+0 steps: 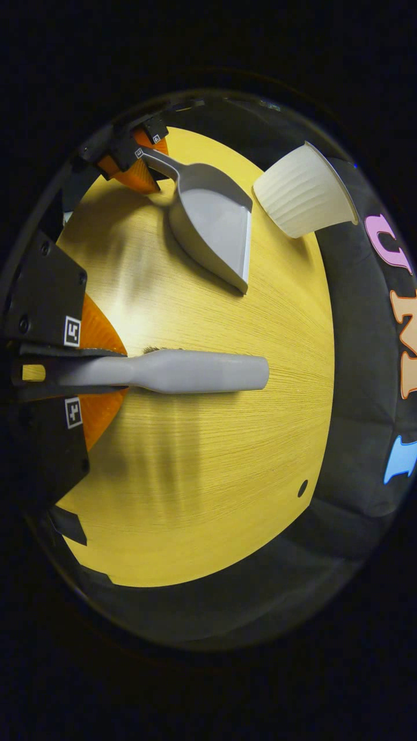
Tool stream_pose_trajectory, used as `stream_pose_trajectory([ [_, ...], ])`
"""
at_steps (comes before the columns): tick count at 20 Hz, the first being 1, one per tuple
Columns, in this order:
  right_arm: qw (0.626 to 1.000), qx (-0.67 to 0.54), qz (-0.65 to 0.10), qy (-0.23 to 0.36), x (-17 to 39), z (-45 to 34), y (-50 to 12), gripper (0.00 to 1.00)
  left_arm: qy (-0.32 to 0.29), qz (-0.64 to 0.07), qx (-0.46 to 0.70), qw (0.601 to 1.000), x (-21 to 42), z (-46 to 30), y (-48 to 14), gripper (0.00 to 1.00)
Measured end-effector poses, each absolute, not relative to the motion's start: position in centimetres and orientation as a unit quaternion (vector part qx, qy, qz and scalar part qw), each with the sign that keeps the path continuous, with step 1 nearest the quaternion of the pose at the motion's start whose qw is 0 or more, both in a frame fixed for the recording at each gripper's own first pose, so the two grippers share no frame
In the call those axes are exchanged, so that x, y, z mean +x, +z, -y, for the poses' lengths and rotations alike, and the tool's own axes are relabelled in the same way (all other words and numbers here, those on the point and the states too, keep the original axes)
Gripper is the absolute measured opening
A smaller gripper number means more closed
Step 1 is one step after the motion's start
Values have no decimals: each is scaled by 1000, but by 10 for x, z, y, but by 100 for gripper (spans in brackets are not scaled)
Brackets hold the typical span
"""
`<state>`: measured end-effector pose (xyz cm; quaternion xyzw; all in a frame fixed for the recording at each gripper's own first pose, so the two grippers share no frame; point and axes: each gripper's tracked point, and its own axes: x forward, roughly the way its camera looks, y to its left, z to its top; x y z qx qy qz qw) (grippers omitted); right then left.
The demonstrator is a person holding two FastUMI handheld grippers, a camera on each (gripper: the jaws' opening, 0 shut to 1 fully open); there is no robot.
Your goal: Pick up the small broom and dustpan from the desktop, sweep the trash into the dustpan with the broom, and then empty the trash into the garbage bin.
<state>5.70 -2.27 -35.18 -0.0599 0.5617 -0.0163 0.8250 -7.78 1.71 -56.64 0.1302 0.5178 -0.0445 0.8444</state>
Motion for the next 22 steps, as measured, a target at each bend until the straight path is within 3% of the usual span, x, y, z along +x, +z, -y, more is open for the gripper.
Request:
stream_pose_trajectory([
  [4,829,-68,-554,-14,56,21,-346,21,-41,-506,108,855,-75,-17,-563,32],
  [5,829,-68,-555,-12,53,19,-344,19,-42,-501,106,858,-75,-17,-560,37],
  [6,831,-64,-553,-8,48,18,-337,27,-44,-492,104,863,-76,-14,-554,53],
  [7,834,-59,-549,-5,45,16,-330,26,-41,-479,103,871,-74,-13,-546,71],
  [8,838,-55,-542,0,46,14,-321,36,-35,-463,103,880,-71,-13,-533,80],
  [9,849,-41,-527,11,50,7,-309,46,-20,-438,108,892,-64,-17,-519,95],
  [12,907,-18,-421,19,83,7,-250,94,9,-342,105,934,-31,-18,-455,95],
  [15,960,-25,-280,11,118,15,-166,94,29,-264,80,961,-8,-6,-385,95],
  [18,989,-35,-147,5,134,20,-88,94,41,-190,80,978,6,6,-314,95],
  [20,994,-37,-102,19,127,13,-45,93,42,-130,92,986,14,17,-270,94],
  [21,995,-40,-93,23,117,14,-32,93,37,-108,95,989,18,22,-253,100],
  [22,996,-40,-82,22,109,14,-14,93,33,-88,99,991,11,29,-245,93],
])
